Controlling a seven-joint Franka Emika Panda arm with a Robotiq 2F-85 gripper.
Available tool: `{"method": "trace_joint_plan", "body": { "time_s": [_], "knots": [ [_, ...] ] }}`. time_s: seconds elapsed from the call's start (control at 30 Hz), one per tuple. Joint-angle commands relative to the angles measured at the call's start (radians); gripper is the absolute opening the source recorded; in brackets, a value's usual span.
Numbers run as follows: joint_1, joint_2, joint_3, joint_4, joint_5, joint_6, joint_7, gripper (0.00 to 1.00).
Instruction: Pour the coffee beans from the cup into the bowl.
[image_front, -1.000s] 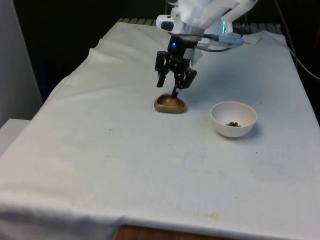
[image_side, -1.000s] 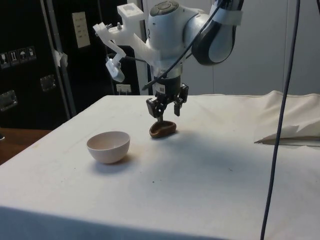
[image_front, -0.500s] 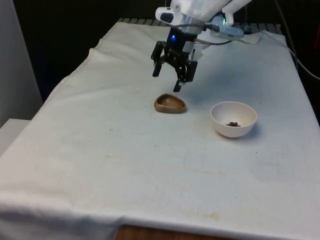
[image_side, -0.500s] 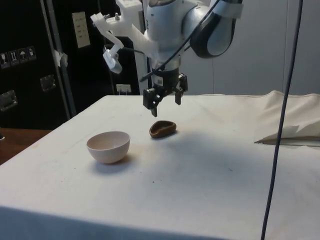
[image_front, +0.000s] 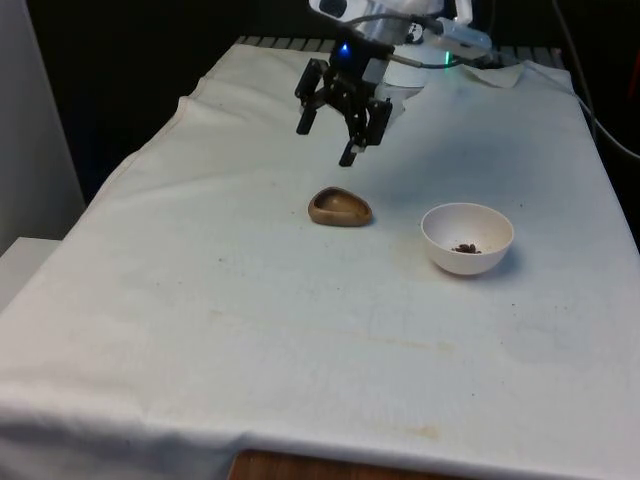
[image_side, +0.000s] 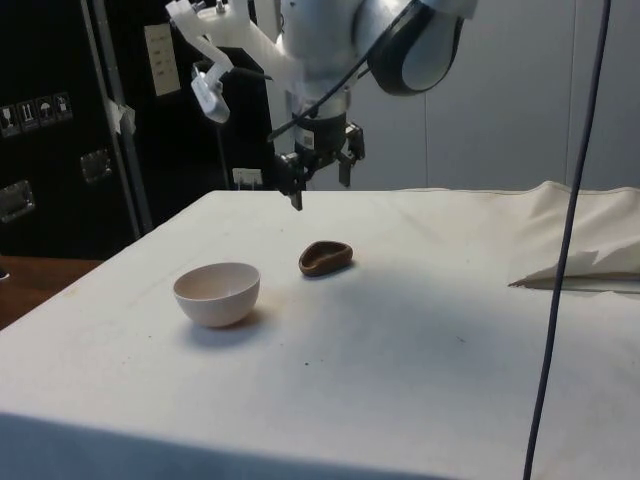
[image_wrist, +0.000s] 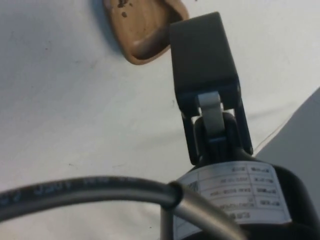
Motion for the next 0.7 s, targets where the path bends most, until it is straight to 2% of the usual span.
{"method": "trace_joint_plan", "body": {
  "time_s": [0.0, 0.2, 0.23, 0.27, 0.5, 0.53, 0.57, 0.67],
  "knots": [
    [-0.002, -0.008, 0.009, 0.002, 0.026, -0.015, -0.023, 1.0],
    [0.004, -0.031, 0.013, 0.033, 0.028, -0.07, -0.037, 1.0],
    [0.006, -0.028, 0.006, 0.035, 0.001, -0.061, -0.015, 1.0],
    [0.005, -0.033, 0.013, 0.039, 0.028, -0.077, -0.038, 1.0],
    [0.012, -0.05, 0.019, 0.083, 0.027, -0.141, -0.053, 1.0],
    [0.014, -0.048, 0.014, 0.085, 0.002, -0.135, -0.033, 1.0],
    [0.013, -0.051, 0.02, 0.089, 0.027, -0.149, -0.055, 1.0],
    [0.017, -0.055, 0.022, 0.114, 0.026, -0.181, -0.061, 1.0]
  ]
}}
